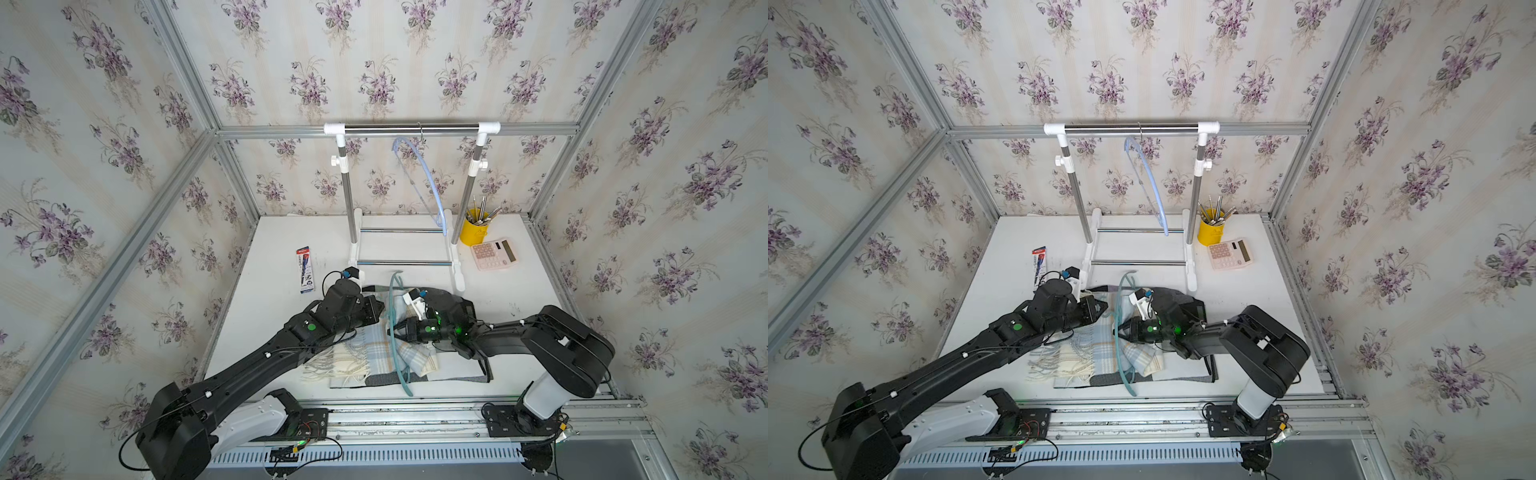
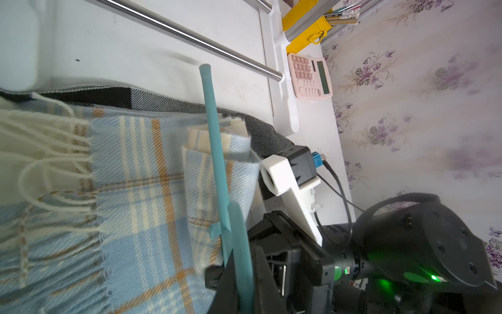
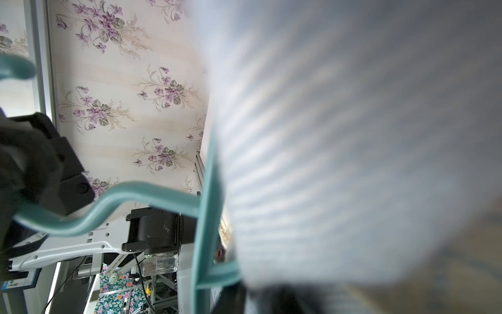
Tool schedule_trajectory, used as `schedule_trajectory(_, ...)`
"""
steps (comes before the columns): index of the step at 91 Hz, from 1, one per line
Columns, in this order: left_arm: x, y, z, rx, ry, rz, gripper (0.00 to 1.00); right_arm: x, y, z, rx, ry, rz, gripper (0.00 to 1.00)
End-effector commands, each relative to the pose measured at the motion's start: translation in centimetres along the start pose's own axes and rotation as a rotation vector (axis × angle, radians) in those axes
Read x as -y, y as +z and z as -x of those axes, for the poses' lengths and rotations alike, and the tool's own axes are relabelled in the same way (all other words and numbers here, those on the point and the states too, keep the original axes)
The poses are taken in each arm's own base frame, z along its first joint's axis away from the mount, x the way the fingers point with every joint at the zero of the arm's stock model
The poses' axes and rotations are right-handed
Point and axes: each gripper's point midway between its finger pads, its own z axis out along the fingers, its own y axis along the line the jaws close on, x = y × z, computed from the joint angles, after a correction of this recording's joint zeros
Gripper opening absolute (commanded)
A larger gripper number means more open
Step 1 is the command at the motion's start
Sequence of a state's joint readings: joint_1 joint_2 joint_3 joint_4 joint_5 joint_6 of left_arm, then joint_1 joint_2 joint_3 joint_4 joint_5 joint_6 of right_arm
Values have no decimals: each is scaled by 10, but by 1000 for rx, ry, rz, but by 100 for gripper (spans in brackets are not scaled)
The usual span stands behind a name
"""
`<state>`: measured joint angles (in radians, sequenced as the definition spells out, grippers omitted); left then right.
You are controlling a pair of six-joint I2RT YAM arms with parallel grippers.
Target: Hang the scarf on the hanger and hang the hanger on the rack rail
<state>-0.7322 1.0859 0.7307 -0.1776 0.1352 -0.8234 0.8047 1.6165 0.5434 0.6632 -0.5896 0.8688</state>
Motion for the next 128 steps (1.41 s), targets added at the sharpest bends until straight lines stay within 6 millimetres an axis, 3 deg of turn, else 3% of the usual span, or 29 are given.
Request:
schedule_trajectory(1,-1,-2,-3,-19,11,9,0,7,-9,16,50,-110,-126,43)
schedule_trajectory(11,-4,-4,0,-17,20,31,0,8,-19,29,43,-165,-211,53)
schedule_trajectory(21,-3,-3,-1,-22,17,24,0,6,-30,36,33,-198,-235,53)
schedule_trajectory(36,-1,-2,-1,-27,11,15,0,11,-49,60,130,-161,-248,22)
schedule_trajectory(42,2,0,-3,-43,4,2,0,18,-44,65,127,-147,-264,13)
schedule_trajectory(56,9,5,-12,-97,-10,-48,0,38,-23,62,82,-81,-269,4)
schedule_trajectory(79,16,10,-15,-113,-52,-98,0,8,15,33,-62,-128,-97,0)
schedule_trajectory(89,19,12,-15,-115,-75,-114,0,1,19,17,-126,-136,-47,3)
schedule_trajectory(103,18,14,-15,-120,-77,-104,0,11,-8,35,-39,-179,-150,11)
schedule_trajectory(115,12,13,-14,-111,-73,-76,0,12,-38,47,6,-205,-201,26)
schedule_trajectory(128,11,12,-14,-103,-71,-71,0,24,-70,39,55,-172,-253,23)
